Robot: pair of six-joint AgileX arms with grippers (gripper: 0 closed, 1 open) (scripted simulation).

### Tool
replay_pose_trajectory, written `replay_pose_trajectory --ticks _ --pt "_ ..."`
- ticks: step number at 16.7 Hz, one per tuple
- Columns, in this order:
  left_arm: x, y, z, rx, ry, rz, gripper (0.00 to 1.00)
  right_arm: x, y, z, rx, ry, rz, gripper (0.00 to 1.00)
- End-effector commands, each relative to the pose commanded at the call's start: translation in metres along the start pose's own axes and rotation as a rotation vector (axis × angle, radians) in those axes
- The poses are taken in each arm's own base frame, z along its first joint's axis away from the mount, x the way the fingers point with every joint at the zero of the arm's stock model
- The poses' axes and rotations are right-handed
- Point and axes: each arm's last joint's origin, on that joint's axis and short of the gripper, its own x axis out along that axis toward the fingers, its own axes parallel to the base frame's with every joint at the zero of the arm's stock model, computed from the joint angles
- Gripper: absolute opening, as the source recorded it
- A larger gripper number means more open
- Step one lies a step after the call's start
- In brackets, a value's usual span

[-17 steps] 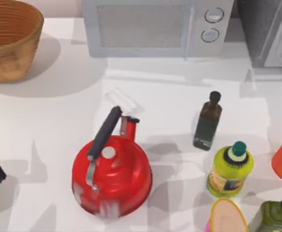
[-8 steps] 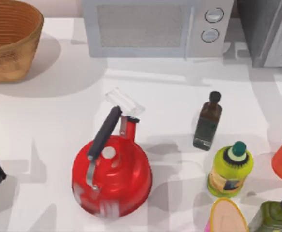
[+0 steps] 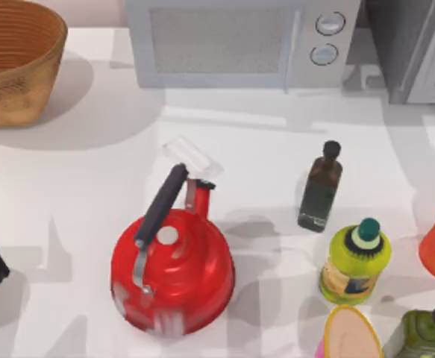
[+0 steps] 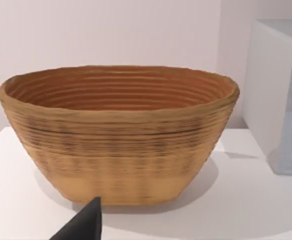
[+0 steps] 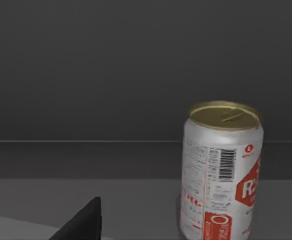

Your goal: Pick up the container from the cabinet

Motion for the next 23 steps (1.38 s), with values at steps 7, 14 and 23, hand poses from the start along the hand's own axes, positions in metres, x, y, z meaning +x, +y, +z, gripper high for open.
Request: replay_pose_trajectory --ticks 7,14,23 --pt "0.0 0.0 0.0 0.0 0.0 0.0 1.0 0.021 0.0 -0.022 0.0 -0.003 -0.006 1.0" --pt "0.0 0.0 0.0 0.0 0.0 0.0 1.0 0.046 0.001 -0.02 0.0 -0.003 -0.006 1.0" --pt "0.0 0.0 0.0 0.0 0.0 0.0 1.0 0.081 0.0 -0.022 0.0 -0.003 -0.006 1.0"
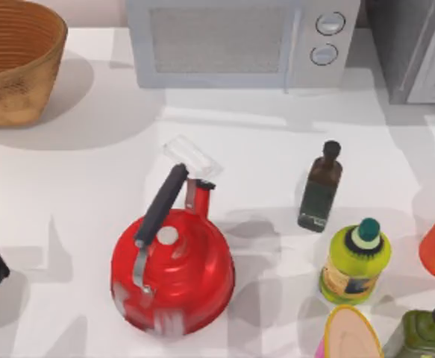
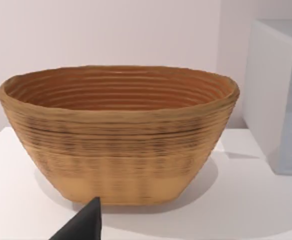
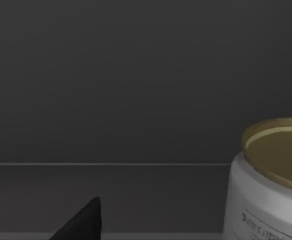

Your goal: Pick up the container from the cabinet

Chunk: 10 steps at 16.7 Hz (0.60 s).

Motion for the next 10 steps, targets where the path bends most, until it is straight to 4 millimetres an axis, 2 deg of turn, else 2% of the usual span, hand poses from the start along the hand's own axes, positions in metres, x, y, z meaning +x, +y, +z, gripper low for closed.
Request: replay_pose_trajectory --ticks 10 --pt "0.0 0.0 0.0 0.0 0.0 0.0 1.0 0.0 0.0 0.0 0.0 0.0 0.0 0.25"
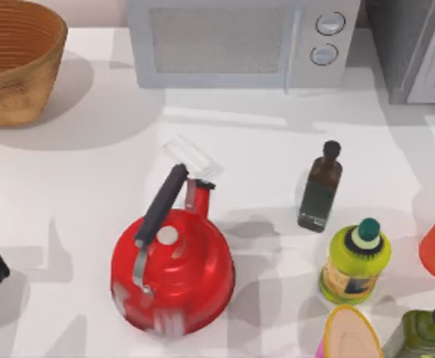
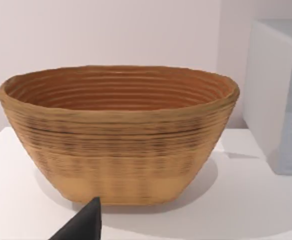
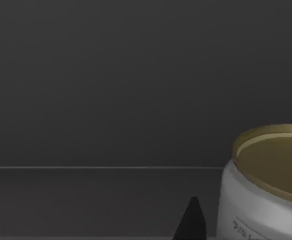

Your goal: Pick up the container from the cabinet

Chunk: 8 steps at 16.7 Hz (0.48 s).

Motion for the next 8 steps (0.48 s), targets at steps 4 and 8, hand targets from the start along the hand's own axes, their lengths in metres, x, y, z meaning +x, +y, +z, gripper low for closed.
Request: replay_pose_trajectory --ticks 4,8 --pt "0.0 0.0 0.0 0.0 0.0 0.0 1.0 0.0 0.0 0.0 0.0 0.0 0.0 0.0" --pt "0.0 0.0 0.0 0.0 0.0 0.0 1.0 0.0 0.0 0.0 0.0 0.0 0.0 0.0"
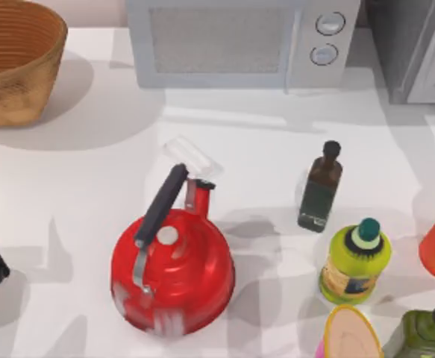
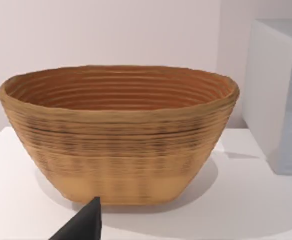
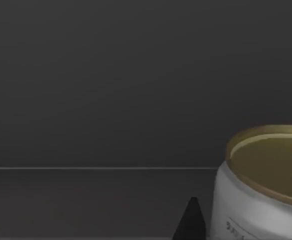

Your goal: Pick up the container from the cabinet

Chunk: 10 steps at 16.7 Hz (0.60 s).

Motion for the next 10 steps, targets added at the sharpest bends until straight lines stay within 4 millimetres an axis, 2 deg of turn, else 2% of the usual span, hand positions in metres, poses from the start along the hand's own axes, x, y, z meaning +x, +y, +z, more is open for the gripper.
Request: replay_pose_trajectory --ticks 5,6,8,10 --pt "0.0 0.0 0.0 0.0 0.0 0.0 1.0 -0.002 0.001 0.001 0.002 -0.002 0.002 0.0" --pt "0.0 0.0 0.0 0.0 0.0 0.0 1.0 -0.007 0.002 0.004 0.003 -0.004 0.002 0.0" --pt "0.0 0.0 0.0 0.0 0.0 0.0 1.0 -0.029 0.006 0.017 0.002 -0.011 0.004 0.0" --pt "0.0 0.0 0.0 0.0 0.0 0.0 1.0 -0.063 0.009 0.033 0.002 -0.01 0.007 0.0"
